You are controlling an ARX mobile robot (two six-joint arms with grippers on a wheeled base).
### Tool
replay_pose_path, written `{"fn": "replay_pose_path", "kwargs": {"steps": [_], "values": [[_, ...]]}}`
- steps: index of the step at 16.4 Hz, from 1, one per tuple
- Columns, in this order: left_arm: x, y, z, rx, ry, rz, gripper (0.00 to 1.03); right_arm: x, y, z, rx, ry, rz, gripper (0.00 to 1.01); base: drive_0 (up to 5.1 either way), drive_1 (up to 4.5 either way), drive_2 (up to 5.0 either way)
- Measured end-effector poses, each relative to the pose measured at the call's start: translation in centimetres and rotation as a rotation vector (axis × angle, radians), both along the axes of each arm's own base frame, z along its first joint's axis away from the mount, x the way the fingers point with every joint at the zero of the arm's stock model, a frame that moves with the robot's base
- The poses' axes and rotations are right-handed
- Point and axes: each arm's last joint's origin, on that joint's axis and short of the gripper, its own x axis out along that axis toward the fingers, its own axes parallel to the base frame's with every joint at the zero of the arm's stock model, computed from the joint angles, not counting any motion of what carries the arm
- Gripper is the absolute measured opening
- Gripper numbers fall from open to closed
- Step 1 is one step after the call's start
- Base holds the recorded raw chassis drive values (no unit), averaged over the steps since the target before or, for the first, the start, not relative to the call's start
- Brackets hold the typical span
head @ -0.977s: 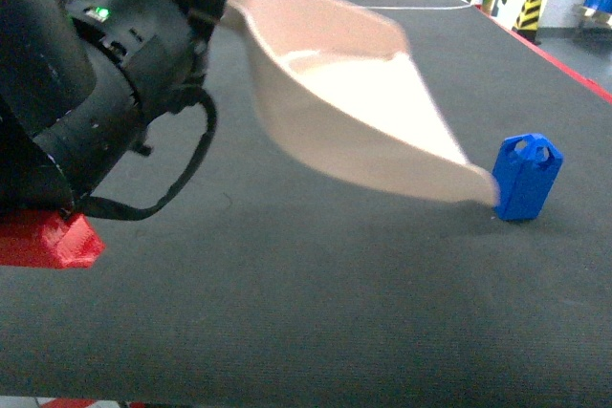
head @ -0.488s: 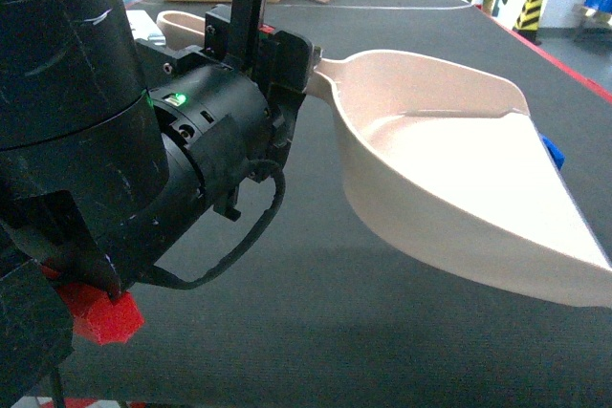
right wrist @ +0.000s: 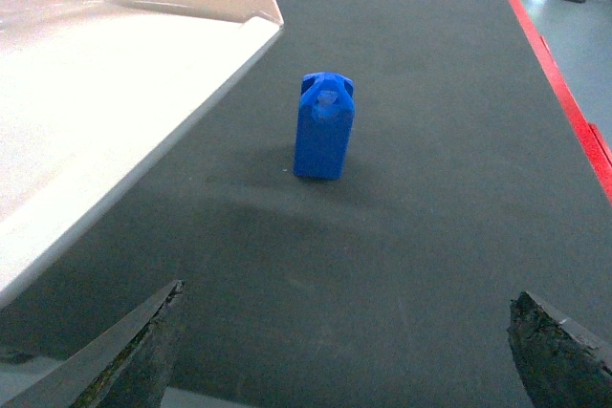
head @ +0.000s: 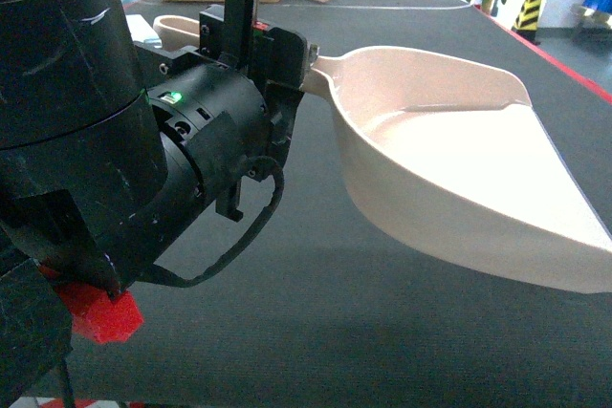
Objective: Place part in tray to right shelf
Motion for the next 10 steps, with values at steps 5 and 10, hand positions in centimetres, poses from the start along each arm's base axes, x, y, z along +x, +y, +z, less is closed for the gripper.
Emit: {"fn": "replay_pose_path", "kwargs": {"steps": [5,10], "values": [[0.0,0.0,0.0,-0.002,-0.001,0.003,0.18,10.1,-2.6,-1.4,-0.089,0.062,0.091,0.98,0.0,0.0,0.0],[0.0,0.0,0.0,-0.002,0.0,0.003,0.18,18.6,-2.1,-6.0,-0.069,0.19,0.193,0.98,0.0,0.0,0.0]]}}
